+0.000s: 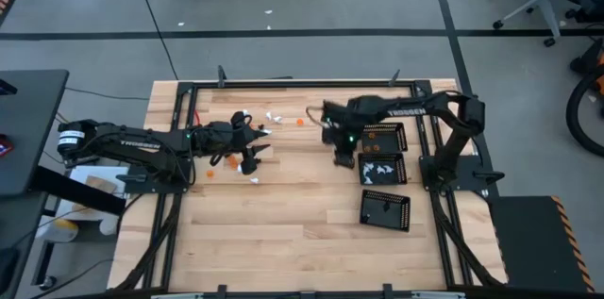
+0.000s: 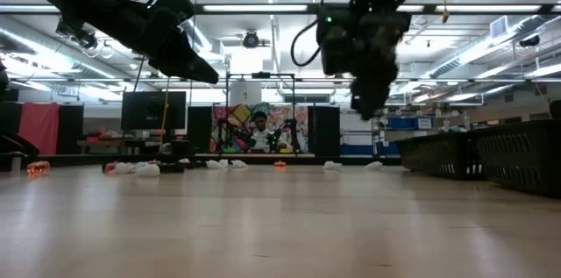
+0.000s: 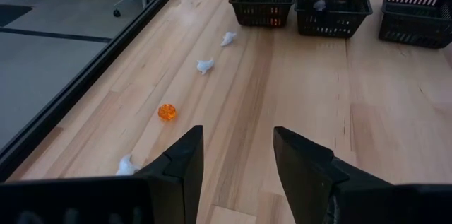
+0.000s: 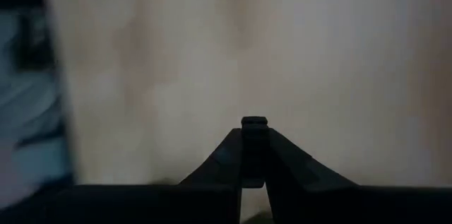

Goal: Sort Halloween decoration
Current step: Put the black skeleton toy into the bottom black bin, then put the orange pumpkin toy into the top black bin

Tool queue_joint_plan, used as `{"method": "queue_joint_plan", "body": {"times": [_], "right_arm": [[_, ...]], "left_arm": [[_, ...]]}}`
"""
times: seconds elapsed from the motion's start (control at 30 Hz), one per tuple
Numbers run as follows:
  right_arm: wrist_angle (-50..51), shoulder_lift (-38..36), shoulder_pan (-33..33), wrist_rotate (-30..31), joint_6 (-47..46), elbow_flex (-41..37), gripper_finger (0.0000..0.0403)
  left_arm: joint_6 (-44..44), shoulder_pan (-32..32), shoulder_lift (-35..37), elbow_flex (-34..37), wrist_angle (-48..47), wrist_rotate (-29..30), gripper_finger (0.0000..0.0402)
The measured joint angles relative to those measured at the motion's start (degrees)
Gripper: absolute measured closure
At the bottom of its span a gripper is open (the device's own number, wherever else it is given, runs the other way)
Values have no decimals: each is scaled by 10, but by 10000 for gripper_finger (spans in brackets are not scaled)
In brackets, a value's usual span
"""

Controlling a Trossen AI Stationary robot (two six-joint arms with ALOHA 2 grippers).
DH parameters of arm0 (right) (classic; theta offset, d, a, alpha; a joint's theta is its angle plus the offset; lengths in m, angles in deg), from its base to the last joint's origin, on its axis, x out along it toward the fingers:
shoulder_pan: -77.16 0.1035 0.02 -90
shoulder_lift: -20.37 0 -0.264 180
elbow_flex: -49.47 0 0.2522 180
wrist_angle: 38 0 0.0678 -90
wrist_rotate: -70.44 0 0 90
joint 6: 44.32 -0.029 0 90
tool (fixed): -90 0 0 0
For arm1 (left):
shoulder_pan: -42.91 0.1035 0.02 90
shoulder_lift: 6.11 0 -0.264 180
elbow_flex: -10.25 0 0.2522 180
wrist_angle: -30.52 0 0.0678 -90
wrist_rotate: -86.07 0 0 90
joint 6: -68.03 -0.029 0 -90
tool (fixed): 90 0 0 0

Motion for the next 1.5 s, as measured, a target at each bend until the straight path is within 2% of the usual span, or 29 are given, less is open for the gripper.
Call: {"method": "queue_joint_plan", "body": {"times": [0.17,0.4,0.57,0.73,0.9,0.97,1.13,1.37,1.5], "right_arm": [[77,-1,97,-63,-29,0,353],[151,-1,186,-25,-130,0,352],[164,-2,209,19,-186,0,334],[204,-2,213,21,-212,0,298],[226,-2,205,21,-197,0,278],[210,-2,192,48,-181,0,277],[128,-2,140,165,-149,1,287],[-30,-2,67,279,-100,1,316],[-181,7,34,317,-46,-6,313]], "left_arm": [[0,0,0,0,0,0,244],[0,0,0,0,0,0,244],[0,0,0,0,0,0,244],[0,0,0,0,0,0,244],[-4,0,0,0,3,0,244],[-12,0,0,0,7,0,244],[-12,0,0,0,18,0,244],[-12,0,0,0,22,0,244],[-12,0,0,0,22,0,244]]}}
